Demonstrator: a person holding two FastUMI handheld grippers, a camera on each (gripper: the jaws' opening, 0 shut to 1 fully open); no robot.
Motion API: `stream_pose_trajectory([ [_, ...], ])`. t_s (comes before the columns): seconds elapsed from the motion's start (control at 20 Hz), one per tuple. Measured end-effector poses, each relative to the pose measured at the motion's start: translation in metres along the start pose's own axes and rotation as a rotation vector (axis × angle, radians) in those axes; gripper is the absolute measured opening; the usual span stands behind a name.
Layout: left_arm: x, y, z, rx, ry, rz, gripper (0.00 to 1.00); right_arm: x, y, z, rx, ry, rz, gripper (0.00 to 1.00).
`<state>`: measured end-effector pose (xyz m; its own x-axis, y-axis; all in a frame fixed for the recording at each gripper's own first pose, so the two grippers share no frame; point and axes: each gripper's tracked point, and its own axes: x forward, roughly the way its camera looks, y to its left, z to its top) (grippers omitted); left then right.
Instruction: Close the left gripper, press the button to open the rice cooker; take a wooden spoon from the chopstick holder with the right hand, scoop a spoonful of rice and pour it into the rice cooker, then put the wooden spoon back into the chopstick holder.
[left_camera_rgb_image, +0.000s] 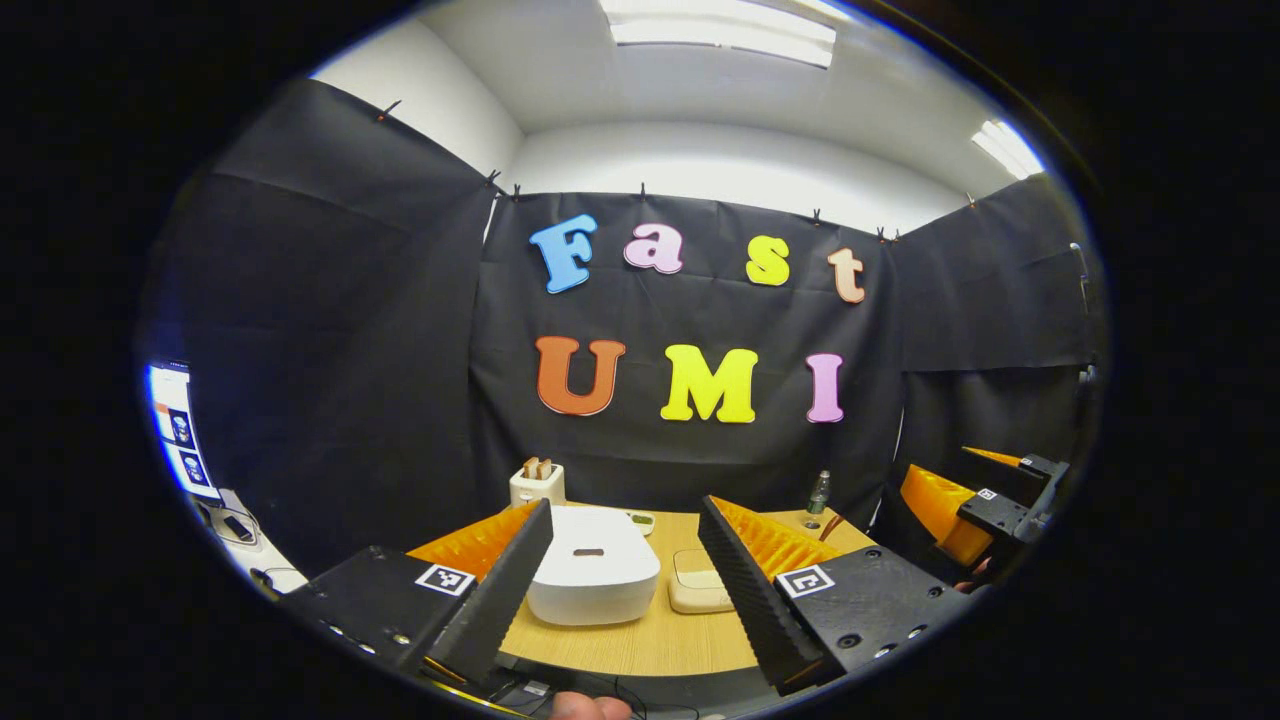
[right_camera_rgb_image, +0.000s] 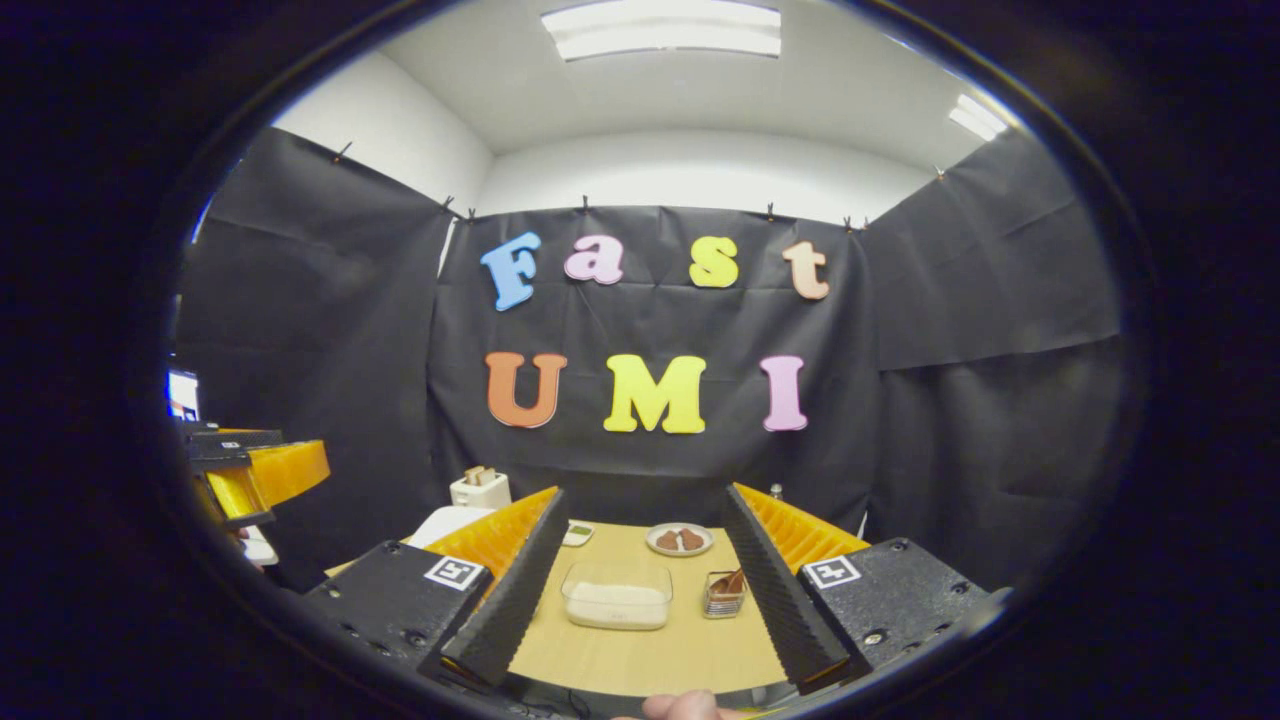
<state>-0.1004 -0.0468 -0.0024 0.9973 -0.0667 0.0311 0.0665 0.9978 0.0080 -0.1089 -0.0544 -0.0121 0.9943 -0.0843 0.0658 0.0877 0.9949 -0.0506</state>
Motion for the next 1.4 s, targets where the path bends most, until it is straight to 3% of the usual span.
stream_pose_trajectory([
  [0.4,0.003,-0.012,-0.007,0.019,0.017,-0.01,0.94,0.003,-0.002,-0.021,-0.002,0.059,-0.002,1.0],
  [1.4,0.011,-0.005,-0.006,0.016,0.006,0.013,0.94,0.016,-0.006,-0.02,0.006,0.053,0.012,0.99],
])
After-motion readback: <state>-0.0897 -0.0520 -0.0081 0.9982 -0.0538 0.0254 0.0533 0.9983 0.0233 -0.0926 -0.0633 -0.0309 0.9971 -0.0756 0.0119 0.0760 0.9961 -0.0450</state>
